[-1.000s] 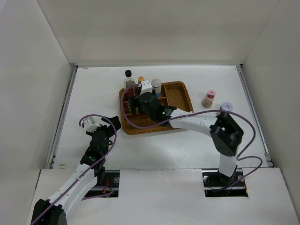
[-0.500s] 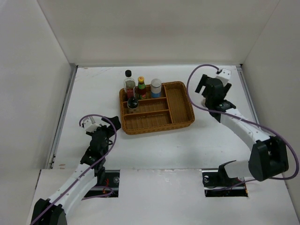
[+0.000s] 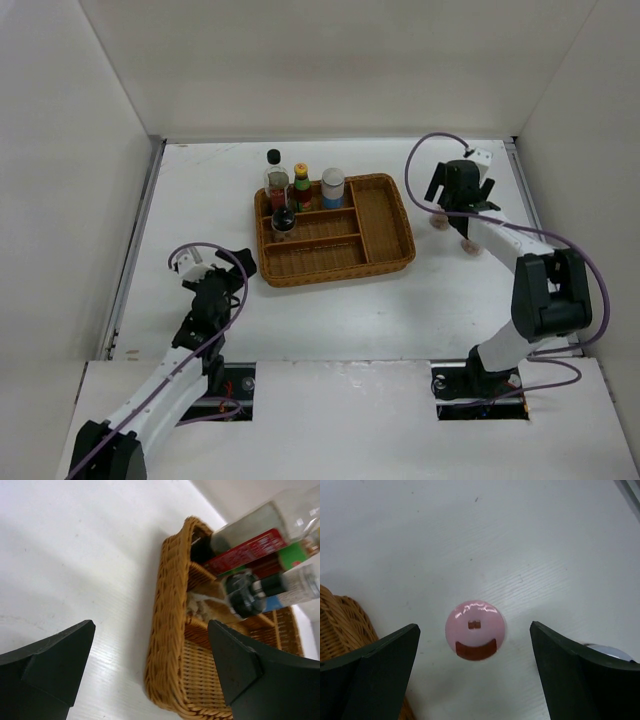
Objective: Organize the condiment bottles
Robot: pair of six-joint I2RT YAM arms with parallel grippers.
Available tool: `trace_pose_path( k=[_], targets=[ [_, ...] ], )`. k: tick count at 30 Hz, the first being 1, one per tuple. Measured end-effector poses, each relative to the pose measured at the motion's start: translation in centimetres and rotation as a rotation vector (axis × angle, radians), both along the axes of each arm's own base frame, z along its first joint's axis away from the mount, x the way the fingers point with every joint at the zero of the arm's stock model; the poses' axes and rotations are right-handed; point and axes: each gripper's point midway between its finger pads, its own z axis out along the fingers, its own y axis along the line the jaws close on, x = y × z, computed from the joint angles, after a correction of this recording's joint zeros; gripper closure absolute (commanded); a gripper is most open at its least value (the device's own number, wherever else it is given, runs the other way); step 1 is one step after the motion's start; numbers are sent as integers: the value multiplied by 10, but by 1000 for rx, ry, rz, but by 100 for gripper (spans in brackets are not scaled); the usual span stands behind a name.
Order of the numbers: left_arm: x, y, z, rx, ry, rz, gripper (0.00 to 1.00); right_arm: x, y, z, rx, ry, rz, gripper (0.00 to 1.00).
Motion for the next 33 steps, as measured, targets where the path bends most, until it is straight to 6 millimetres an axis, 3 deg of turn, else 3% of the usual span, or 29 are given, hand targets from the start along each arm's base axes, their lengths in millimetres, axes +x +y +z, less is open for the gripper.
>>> trace_pose_path(
  k=[4, 6, 13, 14, 19, 21, 25, 28, 33],
  targets=[
    [-1, 0, -14, 19, 51, -2, 0, 20, 2, 2, 5, -3, 6, 9],
    [0, 0, -11, 14, 39, -1, 0, 26, 3, 2, 6, 0, 8, 10],
    [1, 0, 0, 0, 0, -1, 0, 24, 2, -14, -7, 61, 2, 11],
    [1, 0, -1, 1, 2, -1, 0, 23, 1, -16, -10, 66, 0, 13],
    [0, -4, -2, 3, 7, -12, 0, 18, -1, -23, -20, 84, -7, 59],
    [0, -4, -2, 3, 7, -13, 0, 18, -2, -23, -19, 77, -14, 64],
    [0, -4, -2, 2, 6, -13, 0, 6, 3, -6, -33, 40, -8, 64],
    [0, -4, -3, 3, 9, -12, 0, -2, 36, 36, -26, -60, 68, 63],
    [0, -4, -4, 5, 12, -12, 0, -19, 151, 111, 58, -251, 329, 62]
  ],
)
